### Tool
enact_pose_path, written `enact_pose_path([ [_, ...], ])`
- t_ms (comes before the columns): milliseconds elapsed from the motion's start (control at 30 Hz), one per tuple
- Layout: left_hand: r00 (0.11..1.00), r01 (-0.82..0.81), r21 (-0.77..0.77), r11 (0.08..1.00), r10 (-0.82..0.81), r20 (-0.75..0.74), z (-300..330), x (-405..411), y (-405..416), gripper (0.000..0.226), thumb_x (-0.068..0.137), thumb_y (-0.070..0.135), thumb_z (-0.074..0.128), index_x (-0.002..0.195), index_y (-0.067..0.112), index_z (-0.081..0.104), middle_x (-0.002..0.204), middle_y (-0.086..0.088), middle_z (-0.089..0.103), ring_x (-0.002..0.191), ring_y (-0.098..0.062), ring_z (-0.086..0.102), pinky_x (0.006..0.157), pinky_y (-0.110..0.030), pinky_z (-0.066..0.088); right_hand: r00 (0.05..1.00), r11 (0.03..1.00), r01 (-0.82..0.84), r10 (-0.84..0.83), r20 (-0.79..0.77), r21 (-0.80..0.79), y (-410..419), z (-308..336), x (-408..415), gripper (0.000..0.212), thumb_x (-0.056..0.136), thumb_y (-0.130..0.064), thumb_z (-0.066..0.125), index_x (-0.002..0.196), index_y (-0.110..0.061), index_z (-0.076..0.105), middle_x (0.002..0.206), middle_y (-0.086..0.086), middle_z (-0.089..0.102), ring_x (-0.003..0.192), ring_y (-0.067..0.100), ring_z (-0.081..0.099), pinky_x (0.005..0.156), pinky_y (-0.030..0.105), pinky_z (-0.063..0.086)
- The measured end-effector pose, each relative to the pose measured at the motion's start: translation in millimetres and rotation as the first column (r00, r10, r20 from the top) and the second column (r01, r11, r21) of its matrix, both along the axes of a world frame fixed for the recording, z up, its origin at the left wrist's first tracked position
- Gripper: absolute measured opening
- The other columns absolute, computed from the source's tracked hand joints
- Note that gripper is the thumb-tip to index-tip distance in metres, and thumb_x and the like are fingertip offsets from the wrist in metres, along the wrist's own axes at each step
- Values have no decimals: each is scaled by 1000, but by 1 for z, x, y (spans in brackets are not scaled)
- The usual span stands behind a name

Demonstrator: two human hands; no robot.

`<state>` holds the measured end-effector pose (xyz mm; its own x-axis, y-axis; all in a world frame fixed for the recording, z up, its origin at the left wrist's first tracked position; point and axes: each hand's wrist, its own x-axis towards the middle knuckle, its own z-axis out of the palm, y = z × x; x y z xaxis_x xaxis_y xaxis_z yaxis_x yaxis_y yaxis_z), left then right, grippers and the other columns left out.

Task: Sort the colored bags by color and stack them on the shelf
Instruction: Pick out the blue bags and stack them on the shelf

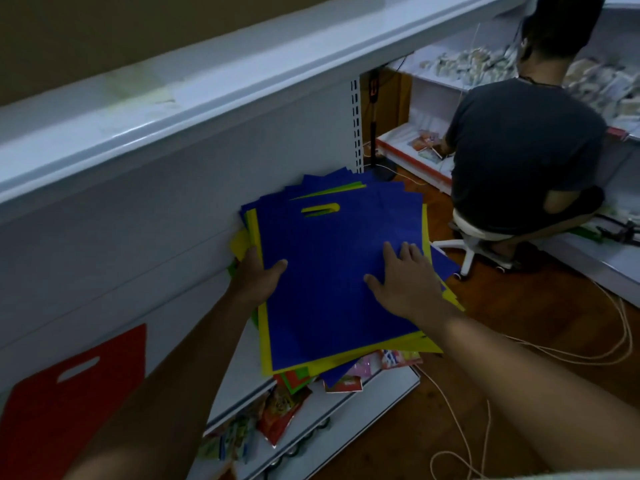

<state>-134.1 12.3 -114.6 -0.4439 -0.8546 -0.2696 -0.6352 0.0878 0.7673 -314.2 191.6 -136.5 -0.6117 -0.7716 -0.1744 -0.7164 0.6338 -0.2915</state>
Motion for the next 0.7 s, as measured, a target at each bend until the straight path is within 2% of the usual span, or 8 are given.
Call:
enact_pose_path([
  [100, 995, -84, -75, 994, 79, -66, -1, -3, -4, 53, 93, 31, 60, 139, 12, 40, 125, 6, 50, 111, -23, 55, 93, -36, 47, 1000, 998, -27, 27, -10, -53, -1, 3, 4, 76, 98, -53, 40, 154, -14, 7, 159, 17, 16, 149, 32, 8, 120, 44, 14],
  [133, 992, -115, -100, 988, 109, -65, 1, -4, -5, 51, 93, 29, 60, 137, 10, 42, 120, 3, 52, 108, -25, 57, 90, -35, 47, 999, 996, -34, 34, 4, -80, -2, 5, 6, 75, 97, -52, 43, 154, -13, 10, 159, 16, 20, 148, 31, 11, 120, 43, 16],
  [233, 986, -164, -154, 974, 158, -53, 4, -2, -13, 51, 90, 28, 63, 134, 8, 45, 126, -11, 58, 107, -31, 60, 91, -43, 51, 996, 985, -51, 61, 60, -162, -3, 10, 9, 71, 96, -46, 50, 151, -12, 21, 152, 10, 34, 143, 29, 26, 114, 41, 29],
  [333, 982, -190, -160, 969, 188, -24, 5, 3, -21, 55, 87, 27, 67, 134, 7, 46, 124, -13, 61, 105, -33, 62, 90, -43, 52, 998, 973, 20, -5, 65, -232, -2, 13, 3, 61, 95, -44, 53, 143, -12, 35, 141, 7, 49, 131, 27, 42, 106, 41, 38],
  [433, 981, -190, -161, 969, 193, 5, 4, 8, -24, 50, 83, 26, 72, 126, 6, 55, 116, -6, 63, 101, -31, 63, 89, -41, 53, 998, 981, 33, -24, 51, -193, 0, 11, -5, 64, 94, -45, 53, 146, -13, 32, 148, 8, 42, 140, 27, 32, 115, 41, 27],
  [500, 982, -186, -162, 969, 190, 8, 0, 8, -23, 43, 81, 24, 75, 117, 6, 61, 114, -10, 65, 98, -30, 64, 88, -42, 54, 998, 984, 2, 10, 69, -177, -1, 11, -4, 67, 96, -42, 53, 150, -12, 27, 154, 8, 33, 145, 26, 23, 118, 39, 21],
  [700, 977, -212, -172, 962, 212, -17, -3, 11, -21, 46, 75, 17, 81, 115, 7, 61, 110, -13, 65, 96, -30, 64, 86, -45, 55, 997, 981, -27, 40, 61, -191, -4, 8, 1, 69, 95, -42, 55, 150, -15, 25, 159, 8, 23, 148, 25, 15, 119, 39, 18],
])
